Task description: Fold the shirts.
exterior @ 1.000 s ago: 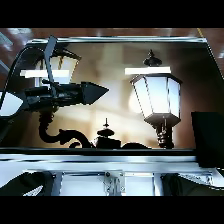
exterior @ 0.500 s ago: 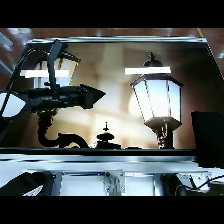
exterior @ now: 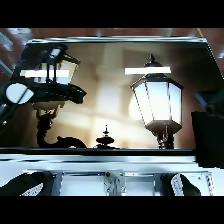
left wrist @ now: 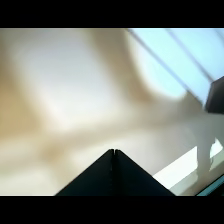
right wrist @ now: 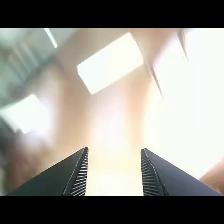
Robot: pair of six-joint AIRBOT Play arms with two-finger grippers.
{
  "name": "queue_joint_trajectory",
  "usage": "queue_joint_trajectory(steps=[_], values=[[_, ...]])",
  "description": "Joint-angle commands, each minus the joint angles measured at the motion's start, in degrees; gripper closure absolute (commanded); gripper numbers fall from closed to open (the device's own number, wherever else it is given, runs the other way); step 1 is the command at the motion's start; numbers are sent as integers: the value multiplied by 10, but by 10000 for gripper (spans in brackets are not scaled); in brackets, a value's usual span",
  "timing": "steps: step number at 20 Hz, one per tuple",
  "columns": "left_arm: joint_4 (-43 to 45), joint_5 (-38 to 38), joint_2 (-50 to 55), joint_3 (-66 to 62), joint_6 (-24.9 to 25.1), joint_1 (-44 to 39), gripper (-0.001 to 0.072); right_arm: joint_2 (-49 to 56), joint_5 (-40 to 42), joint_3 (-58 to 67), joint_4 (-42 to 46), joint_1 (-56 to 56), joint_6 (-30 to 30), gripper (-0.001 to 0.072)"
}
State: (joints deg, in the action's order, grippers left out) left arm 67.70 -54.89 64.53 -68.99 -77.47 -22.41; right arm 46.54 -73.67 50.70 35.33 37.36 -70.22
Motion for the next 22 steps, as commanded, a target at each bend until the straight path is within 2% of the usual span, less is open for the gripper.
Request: queue_joint_trajectory(steps=[1,2,3,7,22], values=[[107,-146,83,-7,-50,13,420,11,52,5,374,-262,-199,244],[118,-178,105,-11,-72,13,144,16,69,5,412,-301,-233,244],[125,-197,120,-12,-83,13,94,19,80,5,432,-325,-254,244],[140,-202,126,-17,-80,13,111,21,91,5,442,-365,-266,247],[139,-208,126,-17,-79,13,110,21,97,5,430,-365,-266,247]])
